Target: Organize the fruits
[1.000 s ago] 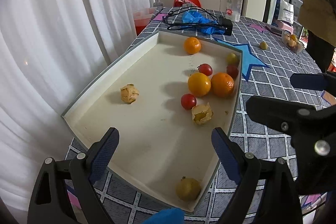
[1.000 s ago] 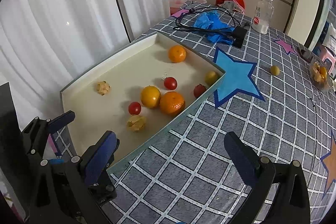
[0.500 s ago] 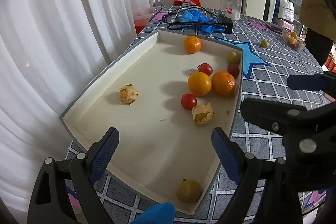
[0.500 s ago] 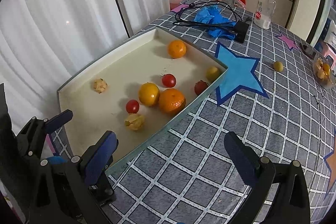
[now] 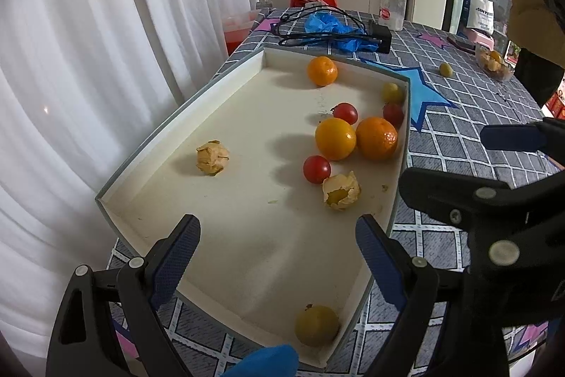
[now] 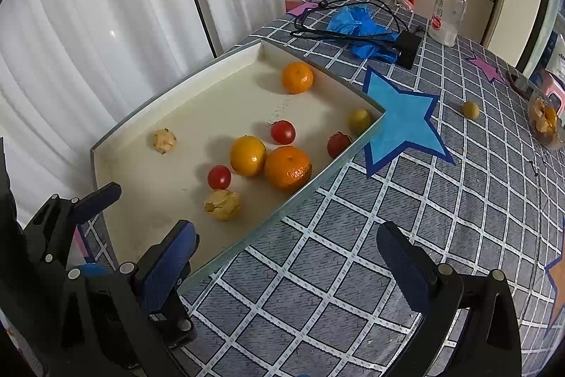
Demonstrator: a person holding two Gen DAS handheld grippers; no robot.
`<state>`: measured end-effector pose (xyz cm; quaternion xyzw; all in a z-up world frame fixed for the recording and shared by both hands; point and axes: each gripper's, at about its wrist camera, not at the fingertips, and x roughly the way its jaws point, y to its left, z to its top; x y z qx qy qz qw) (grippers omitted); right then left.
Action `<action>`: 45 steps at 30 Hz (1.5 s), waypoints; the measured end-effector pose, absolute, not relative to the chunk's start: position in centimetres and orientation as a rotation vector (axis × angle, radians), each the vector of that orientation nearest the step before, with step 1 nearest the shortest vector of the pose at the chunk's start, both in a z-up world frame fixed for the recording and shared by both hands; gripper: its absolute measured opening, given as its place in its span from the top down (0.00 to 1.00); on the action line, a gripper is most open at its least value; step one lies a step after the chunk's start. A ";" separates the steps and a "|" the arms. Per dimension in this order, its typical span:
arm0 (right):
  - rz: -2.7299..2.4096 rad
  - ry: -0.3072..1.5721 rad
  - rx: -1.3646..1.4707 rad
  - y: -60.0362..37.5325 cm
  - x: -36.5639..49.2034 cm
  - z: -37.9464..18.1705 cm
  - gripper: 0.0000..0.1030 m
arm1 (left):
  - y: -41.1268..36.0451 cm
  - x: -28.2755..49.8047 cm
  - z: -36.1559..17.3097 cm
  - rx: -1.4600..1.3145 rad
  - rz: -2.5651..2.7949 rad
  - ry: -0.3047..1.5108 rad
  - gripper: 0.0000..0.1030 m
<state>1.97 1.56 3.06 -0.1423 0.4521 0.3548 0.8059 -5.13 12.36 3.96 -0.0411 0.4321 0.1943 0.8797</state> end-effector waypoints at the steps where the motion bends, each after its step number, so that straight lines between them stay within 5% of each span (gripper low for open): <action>1: 0.760 0.968 -0.305 1.6 2.0 3.0 0.00 | 12.4 -5.1 3.9 -0.085 0.405 0.902 0.11; 45: 0.749 0.967 -0.343 2.1 1.5 2.6 0.00 | 12.1 -5.5 3.6 -0.091 0.399 0.911 0.11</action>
